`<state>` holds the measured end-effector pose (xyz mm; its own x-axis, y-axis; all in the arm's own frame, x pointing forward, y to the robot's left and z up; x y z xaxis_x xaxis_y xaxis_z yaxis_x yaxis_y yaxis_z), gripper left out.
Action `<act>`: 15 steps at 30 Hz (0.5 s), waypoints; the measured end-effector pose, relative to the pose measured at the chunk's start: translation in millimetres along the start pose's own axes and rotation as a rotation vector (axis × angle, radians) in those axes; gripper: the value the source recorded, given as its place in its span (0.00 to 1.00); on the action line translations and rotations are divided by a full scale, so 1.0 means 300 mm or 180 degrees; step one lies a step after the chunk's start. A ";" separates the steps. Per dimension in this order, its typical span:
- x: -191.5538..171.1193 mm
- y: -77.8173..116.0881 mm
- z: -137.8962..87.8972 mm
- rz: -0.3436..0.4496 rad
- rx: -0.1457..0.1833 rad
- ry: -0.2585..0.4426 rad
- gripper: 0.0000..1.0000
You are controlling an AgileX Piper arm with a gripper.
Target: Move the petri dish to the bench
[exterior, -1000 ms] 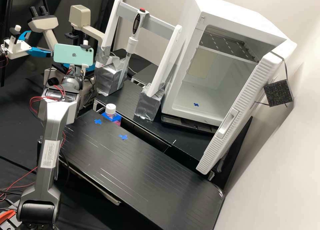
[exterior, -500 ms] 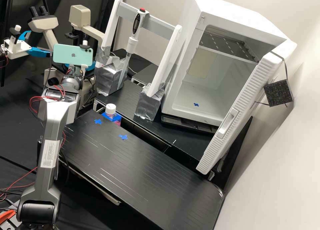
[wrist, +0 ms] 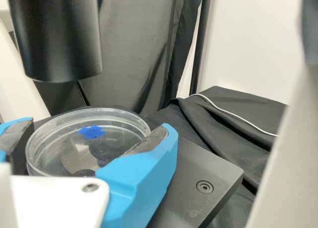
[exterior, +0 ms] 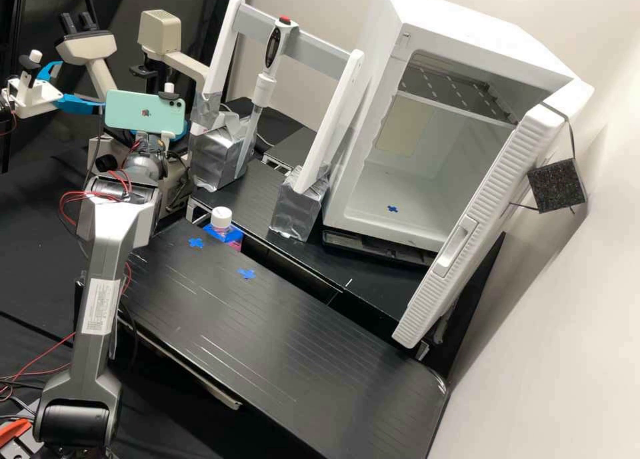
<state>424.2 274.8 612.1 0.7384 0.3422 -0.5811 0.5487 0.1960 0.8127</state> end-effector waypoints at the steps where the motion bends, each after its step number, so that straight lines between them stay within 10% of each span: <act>1: 0.000 0.000 0.000 -0.0003 -0.0005 0.0002 0.00; 15: -0.006 -0.010 0.029 -0.0074 0.0030 0.0029 0.00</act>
<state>424.6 265.6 610.3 0.7218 0.3460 -0.5994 0.5694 0.1953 0.7985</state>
